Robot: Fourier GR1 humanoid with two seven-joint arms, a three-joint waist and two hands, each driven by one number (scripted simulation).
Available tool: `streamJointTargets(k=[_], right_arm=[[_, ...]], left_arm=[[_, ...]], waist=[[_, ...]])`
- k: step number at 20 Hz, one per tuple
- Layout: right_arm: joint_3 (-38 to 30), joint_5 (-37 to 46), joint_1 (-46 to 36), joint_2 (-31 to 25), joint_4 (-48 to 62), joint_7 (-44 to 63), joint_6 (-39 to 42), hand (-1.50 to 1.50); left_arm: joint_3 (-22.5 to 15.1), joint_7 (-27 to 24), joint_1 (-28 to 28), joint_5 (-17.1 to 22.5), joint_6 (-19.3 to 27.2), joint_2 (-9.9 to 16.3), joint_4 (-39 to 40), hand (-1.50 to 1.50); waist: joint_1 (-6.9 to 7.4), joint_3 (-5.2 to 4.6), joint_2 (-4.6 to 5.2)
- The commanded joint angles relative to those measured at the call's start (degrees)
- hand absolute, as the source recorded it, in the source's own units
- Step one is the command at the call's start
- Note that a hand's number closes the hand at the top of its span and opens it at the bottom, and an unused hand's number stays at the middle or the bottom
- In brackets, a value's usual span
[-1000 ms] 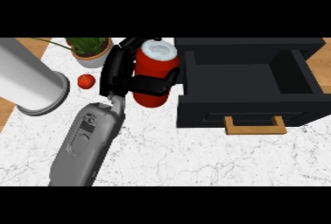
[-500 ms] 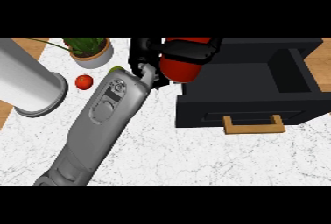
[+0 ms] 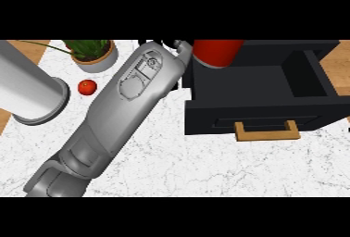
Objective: Pick up the can, place it into the drawer and close the drawer
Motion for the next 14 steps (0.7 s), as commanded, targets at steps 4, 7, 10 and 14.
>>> streamJointTargets(k=[4,7,10,14], right_arm=[[0.48,0.61,-1.82,-0.21,1.79,-0.07,0.26,-1.5],[-0.62,-0.83,-2.49,-0.52,1.37,1.75,-0.31,-1.5],[1.39,1.54,-3.21,0.23,2.64,0.42,-0.28,-1.5],[1.73,2.36,-4.35,0.7,1.63,1.39,-1.67,-1.5]], left_arm=[[-2.87,-4.6,-8.79,6.09,1.84,-0.01,12.48,1.5],[-2.01,-6.16,-11.09,7.2,0.84,-0.01,16.65,1.5],[-6.28,-8.37,-9.36,10.5,3.01,-0.01,17.88,1.5],[-2.39,-9.8,-14.66,11.57,-0.34,-0.01,24.46,1.5]], waist=[[-1.18,0.03,0.35],[-1.21,0.03,0.41],[-1.55,0.05,0.41],[-1.82,0.04,0.72]])
